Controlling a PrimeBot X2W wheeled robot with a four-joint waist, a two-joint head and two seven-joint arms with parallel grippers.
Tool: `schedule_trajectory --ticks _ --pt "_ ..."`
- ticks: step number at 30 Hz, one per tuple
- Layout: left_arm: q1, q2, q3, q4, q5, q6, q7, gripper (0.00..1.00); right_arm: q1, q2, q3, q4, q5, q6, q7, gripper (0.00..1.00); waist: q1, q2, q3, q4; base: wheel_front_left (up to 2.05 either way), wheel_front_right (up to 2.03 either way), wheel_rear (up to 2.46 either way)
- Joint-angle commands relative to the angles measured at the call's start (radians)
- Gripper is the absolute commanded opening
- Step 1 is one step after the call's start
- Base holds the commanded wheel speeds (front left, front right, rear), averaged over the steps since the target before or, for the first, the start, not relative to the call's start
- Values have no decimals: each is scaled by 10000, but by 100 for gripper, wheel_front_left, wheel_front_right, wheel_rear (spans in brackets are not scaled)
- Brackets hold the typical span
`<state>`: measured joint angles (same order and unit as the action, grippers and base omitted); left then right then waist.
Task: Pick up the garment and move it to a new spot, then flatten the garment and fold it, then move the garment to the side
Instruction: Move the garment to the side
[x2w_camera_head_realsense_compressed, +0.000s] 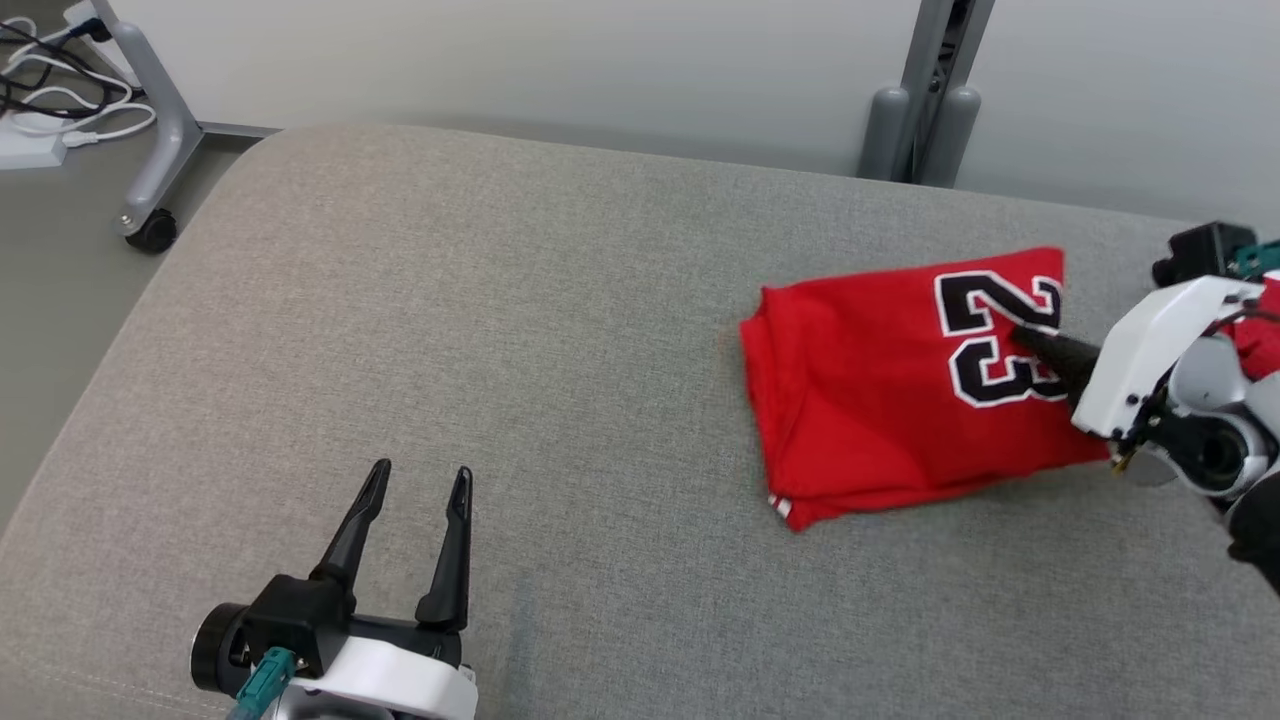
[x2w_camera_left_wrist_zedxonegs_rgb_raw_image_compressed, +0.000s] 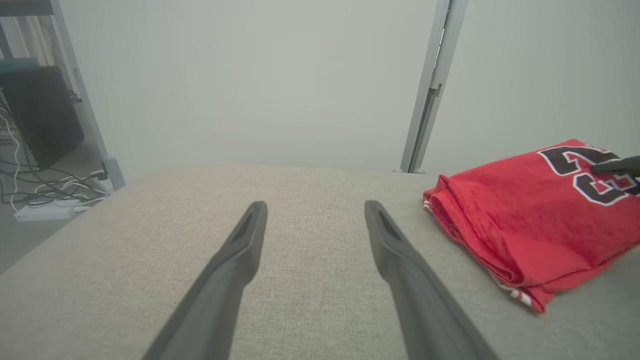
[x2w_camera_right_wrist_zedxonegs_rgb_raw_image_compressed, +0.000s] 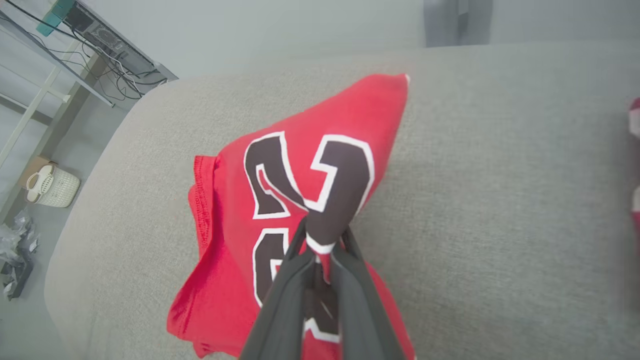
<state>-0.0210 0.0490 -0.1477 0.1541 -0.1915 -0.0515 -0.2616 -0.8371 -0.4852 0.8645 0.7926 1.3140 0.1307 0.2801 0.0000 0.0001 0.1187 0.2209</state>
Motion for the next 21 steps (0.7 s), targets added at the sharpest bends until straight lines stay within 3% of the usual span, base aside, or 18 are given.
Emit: schedule_trajectory --ticks 1,21 --pt "-181 40 11 -41 39 -3 -34 100 -260 -99 -33 139 -8 1 33 0 0 -1 129 -87 0 0 0" --pt "-845 40 455 -384 773 -354 -34 100 -2967 -1998 487 983 -522 1 1762 0 0 -1 1289 -976 0 0 0"
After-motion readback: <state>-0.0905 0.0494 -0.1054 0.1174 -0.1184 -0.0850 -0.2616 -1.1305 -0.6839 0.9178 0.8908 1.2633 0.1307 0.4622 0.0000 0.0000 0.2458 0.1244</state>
